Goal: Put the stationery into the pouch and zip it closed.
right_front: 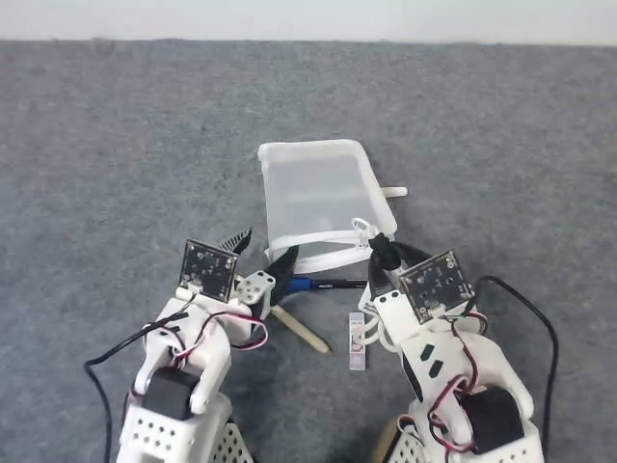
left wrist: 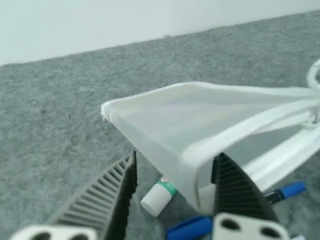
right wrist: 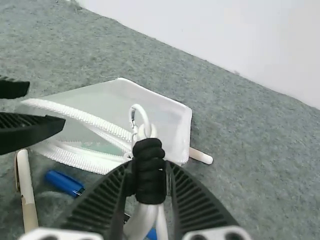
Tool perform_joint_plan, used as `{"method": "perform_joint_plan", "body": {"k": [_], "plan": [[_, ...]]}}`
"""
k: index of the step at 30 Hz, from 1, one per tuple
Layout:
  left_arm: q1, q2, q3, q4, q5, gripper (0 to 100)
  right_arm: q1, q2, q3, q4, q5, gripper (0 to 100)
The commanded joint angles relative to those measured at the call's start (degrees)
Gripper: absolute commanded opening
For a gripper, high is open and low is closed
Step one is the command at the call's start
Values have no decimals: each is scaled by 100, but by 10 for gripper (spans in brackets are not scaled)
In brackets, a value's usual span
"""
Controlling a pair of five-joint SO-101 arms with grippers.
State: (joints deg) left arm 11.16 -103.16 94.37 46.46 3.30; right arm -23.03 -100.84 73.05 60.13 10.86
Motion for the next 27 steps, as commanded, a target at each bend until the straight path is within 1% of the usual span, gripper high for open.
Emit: {"method": "perform_joint_plan", "body": {"k": [1,7,10,13,20,23,27], "plan": [[-26,-70,-514,264,-79,224,-48,-92,-404,-13,132,7],[-26,-62,-629,325,-88,224,-48,-92,-396,-22,141,7],[-26,308,-945,466,-88,224,-48,-92,-396,-22,149,7],[-26,1187,-1385,431,-88,224,-48,-92,-396,-22,149,7],[-26,3631,-2308,-70,-53,224,-48,-92,-387,-22,149,7],[-132,4325,-2554,-281,-53,224,-48,-92,-387,-22,167,7],[-448,4774,-2659,-598,-44,222,-48,-92,-387,-22,167,7]]}}
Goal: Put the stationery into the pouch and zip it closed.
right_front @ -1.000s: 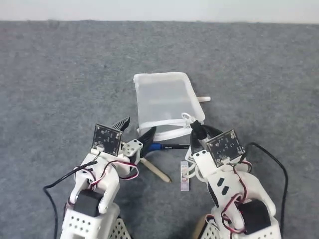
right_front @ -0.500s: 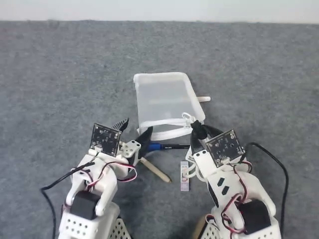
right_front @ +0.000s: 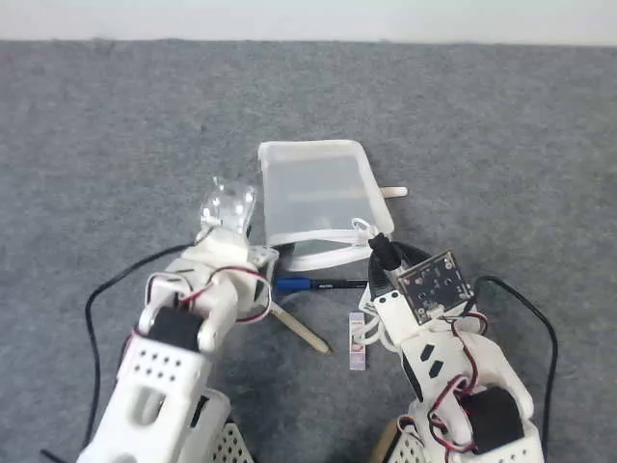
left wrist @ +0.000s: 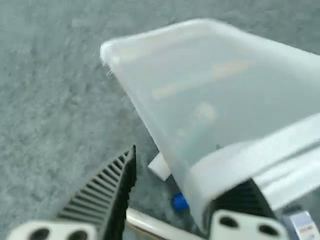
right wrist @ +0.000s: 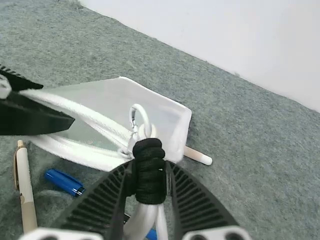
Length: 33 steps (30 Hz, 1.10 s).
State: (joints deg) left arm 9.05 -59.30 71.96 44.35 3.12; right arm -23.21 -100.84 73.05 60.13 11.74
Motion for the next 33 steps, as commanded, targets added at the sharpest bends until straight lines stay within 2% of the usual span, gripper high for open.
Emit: {"method": "perform_joint_plan", "body": {"k": [1,5,7,10,13,19,21,25,29,33], "plan": [[-273,413,-418,-404,35,221,-31,-92,-387,-22,79,7],[-220,413,-479,-396,703,221,-31,-92,-387,-22,79,7],[-149,360,-620,-35,888,205,-31,-92,-387,-22,88,7],[-167,158,-901,563,686,112,-13,-92,-387,-22,62,9],[-185,-9,-954,712,536,3,-31,-92,-387,-22,53,16],[-193,-35,-971,730,527,11,-40,-84,-378,22,53,131],[-237,-35,-1015,791,527,11,-40,-84,-378,48,79,139],[-782,-26,-1613,1407,545,10,-40,-75,-413,110,123,141],[-1046,-26,-1754,1459,554,10,-40,84,-466,163,387,160],[-1073,-26,-1815,1468,545,10,-31,954,-782,145,378,163]]}}
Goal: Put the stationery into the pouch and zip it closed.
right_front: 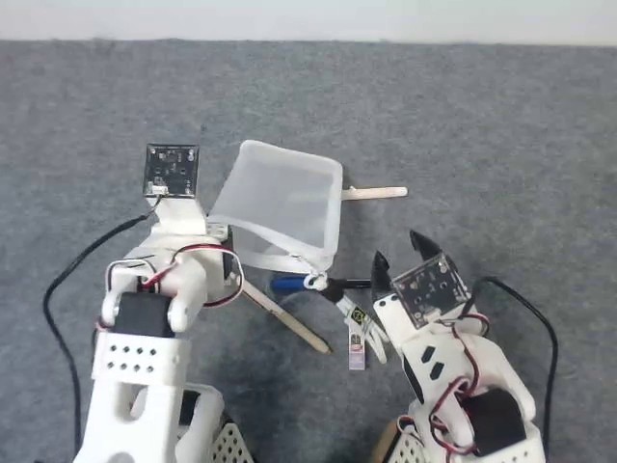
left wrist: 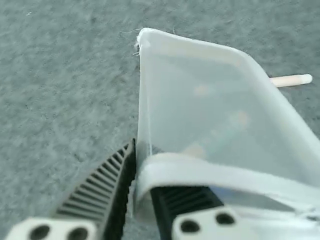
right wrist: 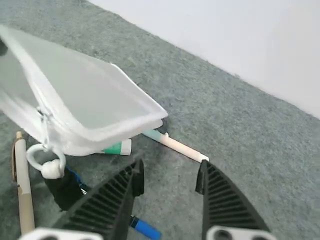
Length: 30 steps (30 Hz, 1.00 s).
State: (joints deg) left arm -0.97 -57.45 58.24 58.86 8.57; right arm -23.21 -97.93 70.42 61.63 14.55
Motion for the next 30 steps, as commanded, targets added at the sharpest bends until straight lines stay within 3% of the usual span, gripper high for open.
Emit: {"method": "perform_joint_plan", "body": {"k": [1,4,9,19,27,30], "plan": [[-123,-211,-470,18,0,10,-31,971,-633,-22,88,163],[-448,-211,-479,-26,18,10,-13,1991,-1046,-22,0,163],[-695,-211,-479,-26,18,10,-4,3688,-1776,-22,-923,162],[-712,-237,-453,9,18,10,338,6097,-3182,-84,-3569,165],[-712,-237,-453,9,18,10,497,7099,-3385,-1604,-4905,139],[-712,-229,-453,0,18,10,514,7415,-3754,-1622,-5512,121]]}}
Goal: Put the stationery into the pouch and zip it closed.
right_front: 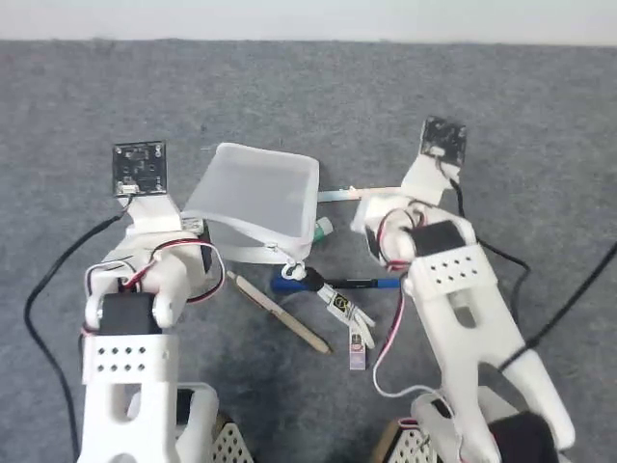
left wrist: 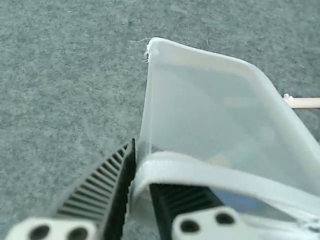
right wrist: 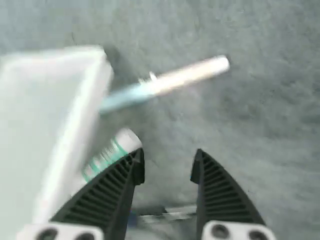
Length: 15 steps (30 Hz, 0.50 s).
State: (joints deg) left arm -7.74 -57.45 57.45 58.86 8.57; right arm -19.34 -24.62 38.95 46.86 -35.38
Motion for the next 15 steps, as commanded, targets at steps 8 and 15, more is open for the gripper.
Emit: {"method": "perform_joint_plan", "body": {"k": [8,15], "plan": [[-44,-220,-374,0,18,10,136,1508,-2154,629,-958,147],[-44,-237,-365,0,18,10,145,2993,-3244,1024,-1415,169]]}}
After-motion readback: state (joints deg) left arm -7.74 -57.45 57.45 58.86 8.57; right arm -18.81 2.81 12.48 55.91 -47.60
